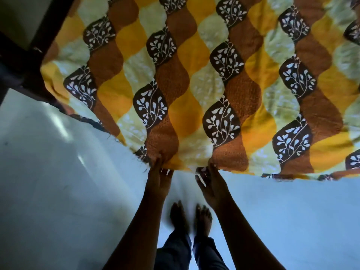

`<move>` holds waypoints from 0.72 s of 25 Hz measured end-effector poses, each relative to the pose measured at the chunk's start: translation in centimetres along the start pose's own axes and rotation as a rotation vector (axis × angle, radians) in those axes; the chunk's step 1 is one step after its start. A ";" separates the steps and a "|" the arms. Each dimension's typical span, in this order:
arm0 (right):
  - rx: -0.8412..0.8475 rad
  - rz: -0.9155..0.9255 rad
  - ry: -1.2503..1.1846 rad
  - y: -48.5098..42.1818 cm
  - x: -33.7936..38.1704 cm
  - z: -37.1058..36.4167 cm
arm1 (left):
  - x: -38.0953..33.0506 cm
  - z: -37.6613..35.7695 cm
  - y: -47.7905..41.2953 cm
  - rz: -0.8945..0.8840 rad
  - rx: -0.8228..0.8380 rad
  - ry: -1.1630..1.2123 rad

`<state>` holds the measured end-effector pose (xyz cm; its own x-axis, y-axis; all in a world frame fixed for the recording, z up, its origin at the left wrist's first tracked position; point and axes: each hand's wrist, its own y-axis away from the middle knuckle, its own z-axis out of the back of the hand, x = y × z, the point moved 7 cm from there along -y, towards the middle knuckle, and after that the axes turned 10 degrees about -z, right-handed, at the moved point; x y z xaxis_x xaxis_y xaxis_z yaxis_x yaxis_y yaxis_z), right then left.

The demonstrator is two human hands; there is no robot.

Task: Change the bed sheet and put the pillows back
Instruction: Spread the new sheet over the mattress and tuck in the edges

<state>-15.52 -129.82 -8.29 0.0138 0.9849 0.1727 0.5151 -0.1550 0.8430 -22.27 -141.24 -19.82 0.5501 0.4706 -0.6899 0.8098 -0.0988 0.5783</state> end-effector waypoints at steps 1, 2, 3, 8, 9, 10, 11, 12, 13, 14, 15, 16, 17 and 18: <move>0.057 -0.031 0.056 -2.6 -1.5 1.1 | -0.7 -0.2 -0.4 0.071 -0.026 0.123; 0.076 -0.056 0.120 -4.9 -2.9 2.2 | -1.5 -0.8 -0.9 0.127 -0.010 0.229; 0.042 -0.070 0.161 -6.3 -4.0 2.7 | -3.0 -1.2 -1.7 0.119 0.002 0.281; 0.108 -0.063 0.147 -11.4 -9.8 -2.7 | -10.2 0.8 -8.9 -0.013 0.162 0.279; 0.117 -0.060 0.119 -12.0 -10.9 -4.0 | -11.7 0.9 -10.3 -0.016 0.258 0.304; 0.098 -0.050 0.087 -12.6 -11.9 -5.3 | -13.2 1.2 -11.6 0.013 0.318 0.342; 0.081 -0.029 0.056 -13.2 -12.6 -6.5 | -14.4 1.4 -12.9 0.050 0.371 0.344; 0.070 -0.015 0.048 -13.6 -13.2 -7.7 | -15.5 1.9 -13.9 0.056 0.364 0.250; 0.052 -0.009 0.033 -14.0 -13.8 -9.0 | -16.7 2.8 -15.0 0.037 0.331 0.125; 0.013 0.006 0.009 -14.4 -14.2 -9.8 | -17.8 3.8 -15.9 0.012 0.280 0.012; -0.035 0.024 -0.008 -14.7 -14.5 -10.2 | -18.5 4.9 -16.3 0.025 0.223 -0.062; -0.103 0.043 -0.007 -14.9 -14.8 -10.3 | -19.1 6.0 -16.3 0.033 0.146 -0.098; -0.185 0.051 0.029 -14.9 -15.2 -10.0 | -19.6 6.9 -16.2 0.019 0.101 -0.106; -0.276 0.062 0.094 -14.9 -15.6 -9.4 | -19.9 7.8 -16.0 0.001 0.058 -0.126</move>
<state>-31.45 -143.57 -18.80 -0.0482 0.9633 0.2641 0.2635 -0.2428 0.9336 -44.60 -155.88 -18.80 0.5690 0.3570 -0.7408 0.8178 -0.1515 0.5551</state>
